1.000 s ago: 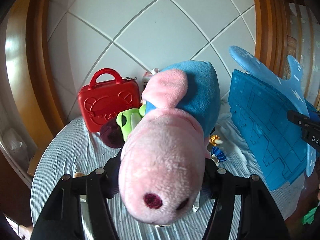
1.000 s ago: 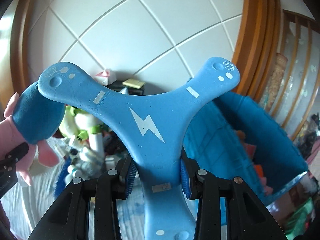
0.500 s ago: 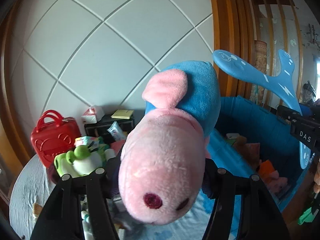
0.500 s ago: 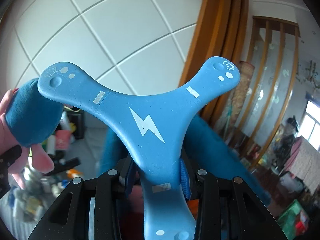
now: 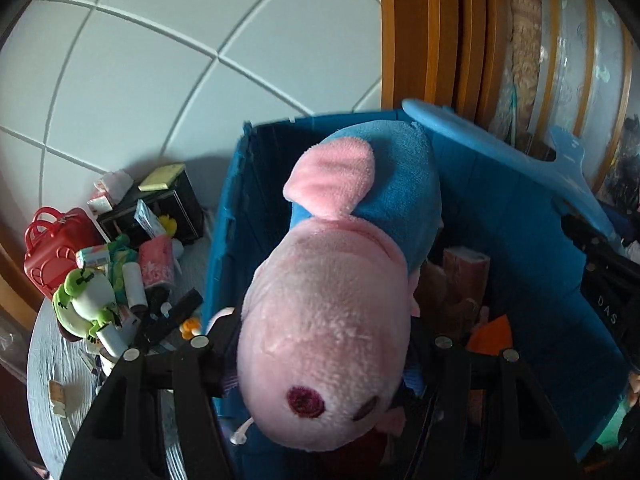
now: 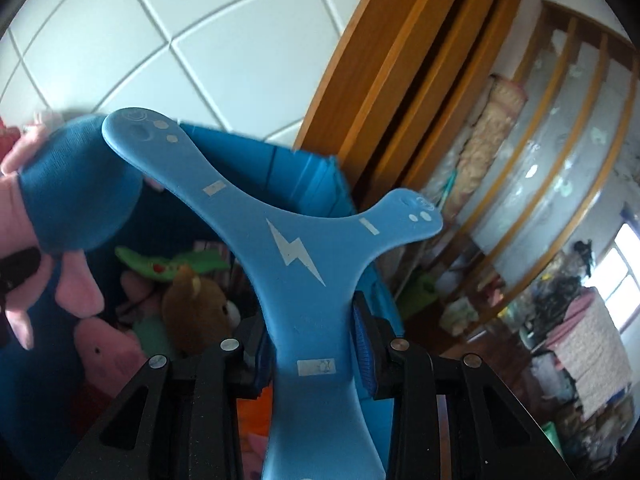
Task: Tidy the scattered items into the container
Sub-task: 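Lift the pig plush and blue boomerang and carry them over the crate, then open both grippers to drop the pig plush and boomerang into the crate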
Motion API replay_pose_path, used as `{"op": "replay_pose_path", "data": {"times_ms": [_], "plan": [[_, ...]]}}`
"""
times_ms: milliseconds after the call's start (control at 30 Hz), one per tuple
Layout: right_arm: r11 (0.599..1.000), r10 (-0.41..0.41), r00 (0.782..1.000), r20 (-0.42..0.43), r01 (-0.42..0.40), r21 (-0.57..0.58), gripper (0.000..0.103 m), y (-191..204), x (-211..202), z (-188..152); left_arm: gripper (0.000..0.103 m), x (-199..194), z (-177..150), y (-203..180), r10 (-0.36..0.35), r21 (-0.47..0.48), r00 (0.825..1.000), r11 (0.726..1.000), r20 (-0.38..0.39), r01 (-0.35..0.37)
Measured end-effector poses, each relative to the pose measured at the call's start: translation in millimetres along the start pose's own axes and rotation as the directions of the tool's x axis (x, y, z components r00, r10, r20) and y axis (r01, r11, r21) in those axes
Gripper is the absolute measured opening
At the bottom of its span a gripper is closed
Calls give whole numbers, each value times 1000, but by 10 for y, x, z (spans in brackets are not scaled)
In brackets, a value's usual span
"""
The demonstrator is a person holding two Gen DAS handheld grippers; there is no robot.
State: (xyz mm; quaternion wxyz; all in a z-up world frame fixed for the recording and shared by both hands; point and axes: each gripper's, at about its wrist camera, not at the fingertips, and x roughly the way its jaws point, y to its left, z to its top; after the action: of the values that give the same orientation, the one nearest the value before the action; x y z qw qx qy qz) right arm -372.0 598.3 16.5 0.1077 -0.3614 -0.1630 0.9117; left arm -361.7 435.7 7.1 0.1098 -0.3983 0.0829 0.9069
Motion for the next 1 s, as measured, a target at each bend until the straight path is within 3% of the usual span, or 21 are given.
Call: {"op": "replay_pose_path", "data": {"times_ms": [100, 167, 333, 400, 467, 633, 1000], "plan": [[996, 80, 995, -64, -82, -37, 34, 70, 270, -22, 66, 183, -80, -143, 6, 22, 996, 1000, -94, -4], [992, 105, 990, -92, -111, -61, 34, 130, 393, -73, 69, 205, -110, -205, 23, 31, 994, 999, -108, -19], [983, 118, 987, -112, -132, -126, 33, 320, 511, -111, 71, 42, -160, -174, 53, 31, 996, 998, -70, -51], [980, 131, 984, -123, -148, -135, 33, 381, 523, -136, 79, -26, -180, -135, 46, 22, 997, 999, -59, -45], [975, 153, 977, -145, -174, -141, 34, 435, 558, -146, 80, -81, -202, -107, 45, 19, 998, 999, -48, -45], [963, 184, 966, -179, -214, -164, 55, 471, 524, -185, 80, -84, -254, -108, 46, 28, 998, 999, -46, -45], [967, 214, 965, -153, -232, -107, 61, 219, 233, -356, 80, -230, -322, -176, 24, 20, 1000, 1000, -16, -24]]}}
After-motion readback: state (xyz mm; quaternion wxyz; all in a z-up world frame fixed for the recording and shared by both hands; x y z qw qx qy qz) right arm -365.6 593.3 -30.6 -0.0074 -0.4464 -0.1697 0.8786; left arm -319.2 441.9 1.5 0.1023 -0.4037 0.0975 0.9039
